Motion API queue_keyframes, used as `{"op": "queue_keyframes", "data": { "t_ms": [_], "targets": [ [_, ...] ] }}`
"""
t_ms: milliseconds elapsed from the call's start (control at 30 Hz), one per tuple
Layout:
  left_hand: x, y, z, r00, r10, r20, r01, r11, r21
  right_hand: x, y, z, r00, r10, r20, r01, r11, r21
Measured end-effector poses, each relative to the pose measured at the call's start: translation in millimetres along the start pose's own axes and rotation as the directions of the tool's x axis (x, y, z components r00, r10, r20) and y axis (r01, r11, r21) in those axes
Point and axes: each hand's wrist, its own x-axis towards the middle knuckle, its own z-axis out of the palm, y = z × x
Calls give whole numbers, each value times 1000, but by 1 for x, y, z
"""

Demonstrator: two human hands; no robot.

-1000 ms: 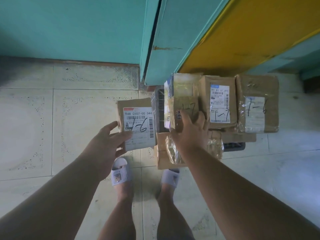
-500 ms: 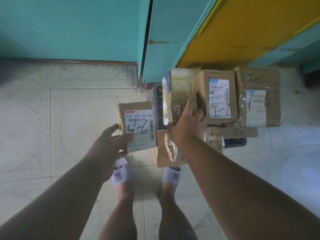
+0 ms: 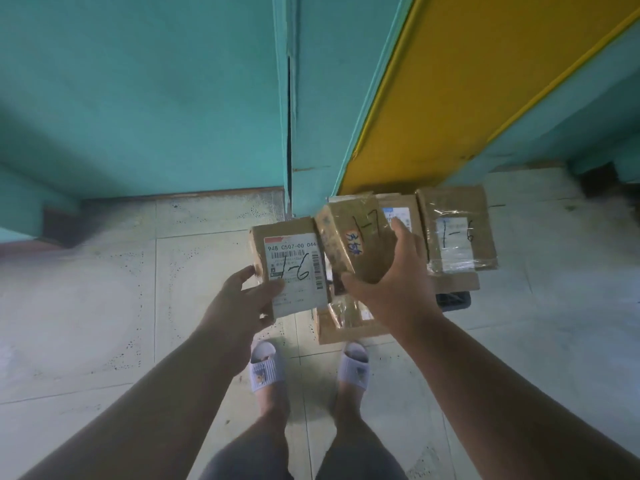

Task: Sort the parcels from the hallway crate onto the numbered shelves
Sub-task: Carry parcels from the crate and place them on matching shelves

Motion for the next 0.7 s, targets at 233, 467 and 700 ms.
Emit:
{"op": "queue_keyframes", "data": {
  "t_ms": [233, 467, 700],
  "targets": [
    [-85, 58, 23, 985, 93, 145, -86, 995, -51, -73, -55, -95, 995, -37, -91, 34, 999, -32],
    [-142, 97, 37, 937, 179, 301, -186, 983, -3, -138, -80, -146, 983, 6, -182, 28, 982, 185],
    [-181, 112, 95, 870, 221, 440, -288, 953, 92, -181, -44, -210, 948, 94, -304, 80, 854, 515]
  ]
}}
